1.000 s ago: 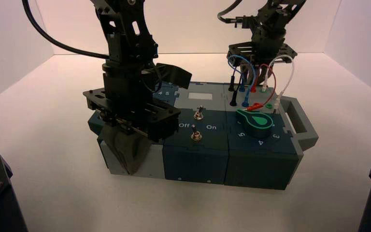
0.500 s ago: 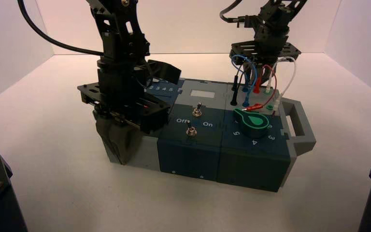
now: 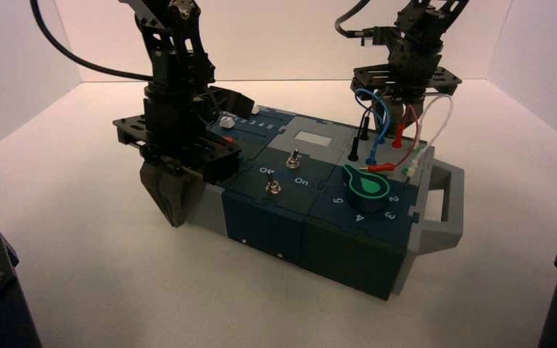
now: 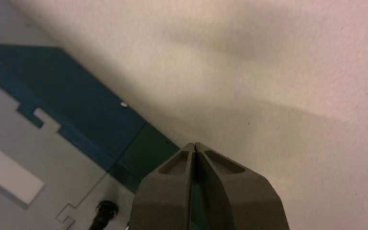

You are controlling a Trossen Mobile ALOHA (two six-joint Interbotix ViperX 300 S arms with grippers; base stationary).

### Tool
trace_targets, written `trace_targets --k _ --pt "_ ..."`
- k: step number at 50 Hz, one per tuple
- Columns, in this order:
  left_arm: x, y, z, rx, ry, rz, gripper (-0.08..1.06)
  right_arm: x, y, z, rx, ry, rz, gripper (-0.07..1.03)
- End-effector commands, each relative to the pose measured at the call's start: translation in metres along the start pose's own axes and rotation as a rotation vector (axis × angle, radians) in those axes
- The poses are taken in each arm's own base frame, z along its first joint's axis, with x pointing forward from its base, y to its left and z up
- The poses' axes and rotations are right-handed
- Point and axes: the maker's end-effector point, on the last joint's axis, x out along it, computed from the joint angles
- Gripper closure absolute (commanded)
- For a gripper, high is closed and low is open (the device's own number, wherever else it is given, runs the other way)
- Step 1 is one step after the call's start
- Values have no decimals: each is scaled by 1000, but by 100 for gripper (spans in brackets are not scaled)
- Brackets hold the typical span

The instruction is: Rotate the box clockwise.

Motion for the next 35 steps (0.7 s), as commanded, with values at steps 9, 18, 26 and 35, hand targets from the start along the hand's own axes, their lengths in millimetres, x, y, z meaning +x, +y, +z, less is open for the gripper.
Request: trace_targets --k 9,18,26,35 --pt "-15 13 48 -12 -104 4 101 -14 26 -12 -39 30 32 99" --pt "-20 22 62 -25 -132 3 101 -19 34 -20 -50 61 44 99" --pt "-24 33 72 -46 -155 5 101 -22 44 -31 -64 86 58 99" --pt "-24 45 80 -58 -175 1 101 -19 49 -41 -59 117 68 99"
